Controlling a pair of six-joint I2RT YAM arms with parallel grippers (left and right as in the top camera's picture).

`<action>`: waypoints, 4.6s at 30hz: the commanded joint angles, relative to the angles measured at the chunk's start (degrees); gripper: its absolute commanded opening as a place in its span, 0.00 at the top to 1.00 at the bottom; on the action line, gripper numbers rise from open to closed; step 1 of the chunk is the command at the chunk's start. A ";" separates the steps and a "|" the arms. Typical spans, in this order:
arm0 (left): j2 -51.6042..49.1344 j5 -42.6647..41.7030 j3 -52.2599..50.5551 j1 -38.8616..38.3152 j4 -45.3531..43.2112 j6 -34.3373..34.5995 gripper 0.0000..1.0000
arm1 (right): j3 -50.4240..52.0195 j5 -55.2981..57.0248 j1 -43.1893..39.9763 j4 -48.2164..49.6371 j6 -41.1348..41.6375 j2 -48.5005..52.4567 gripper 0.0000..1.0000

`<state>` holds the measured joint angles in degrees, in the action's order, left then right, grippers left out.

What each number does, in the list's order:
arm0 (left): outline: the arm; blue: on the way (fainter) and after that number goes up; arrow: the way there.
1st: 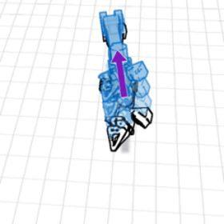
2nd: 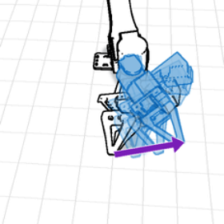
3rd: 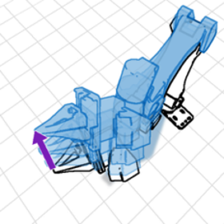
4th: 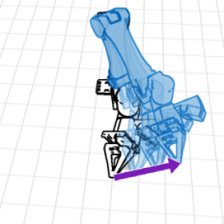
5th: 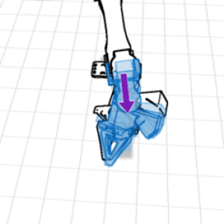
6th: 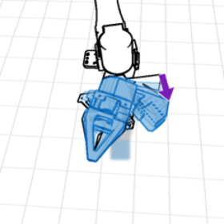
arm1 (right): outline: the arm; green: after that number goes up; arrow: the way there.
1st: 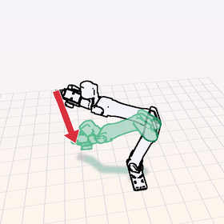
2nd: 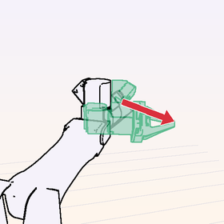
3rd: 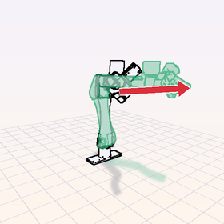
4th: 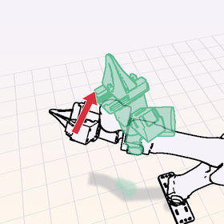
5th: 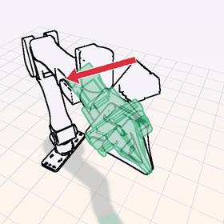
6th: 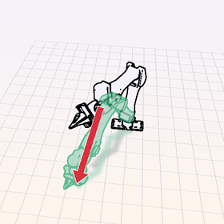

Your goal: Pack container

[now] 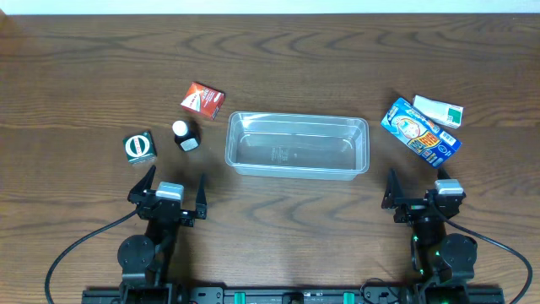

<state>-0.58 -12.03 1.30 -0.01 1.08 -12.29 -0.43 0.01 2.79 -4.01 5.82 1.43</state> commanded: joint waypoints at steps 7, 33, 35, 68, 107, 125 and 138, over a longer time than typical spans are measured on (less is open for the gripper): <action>0.33 -0.61 -1.07 0.04 1.88 -0.74 0.02 | 0.11 0.59 -0.48 -0.26 -0.33 -0.42 0.01; 0.33 -0.61 -1.07 0.04 1.86 -0.74 0.02 | 0.11 3.87 -0.52 3.19 -0.94 -0.42 0.01; 0.33 -0.61 -1.07 0.04 1.86 -0.74 0.02 | 0.11 3.65 -0.48 5.01 -0.74 -0.42 0.01; 0.33 -0.61 -1.07 0.04 1.86 -0.76 0.02 | -53.79 -8.92 -6.03 -24.98 -4.52 52.61 0.01; 0.33 -0.61 -1.07 0.04 1.88 -0.74 0.02 | -84.59 -7.85 -10.40 -51.19 -28.55 103.38 0.05; 0.33 -0.61 -1.07 0.04 1.86 -0.74 0.02 | -84.59 -3.04 -12.76 -58.84 -27.26 103.38 0.34; 0.33 -0.61 -1.07 0.04 1.86 -0.76 0.02 | -82.36 -3.28 -12.90 -56.48 -27.28 103.80 0.54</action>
<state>-0.58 -12.01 1.32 -0.01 1.10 -12.29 -84.12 -3.18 -9.58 -60.84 -21.71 104.88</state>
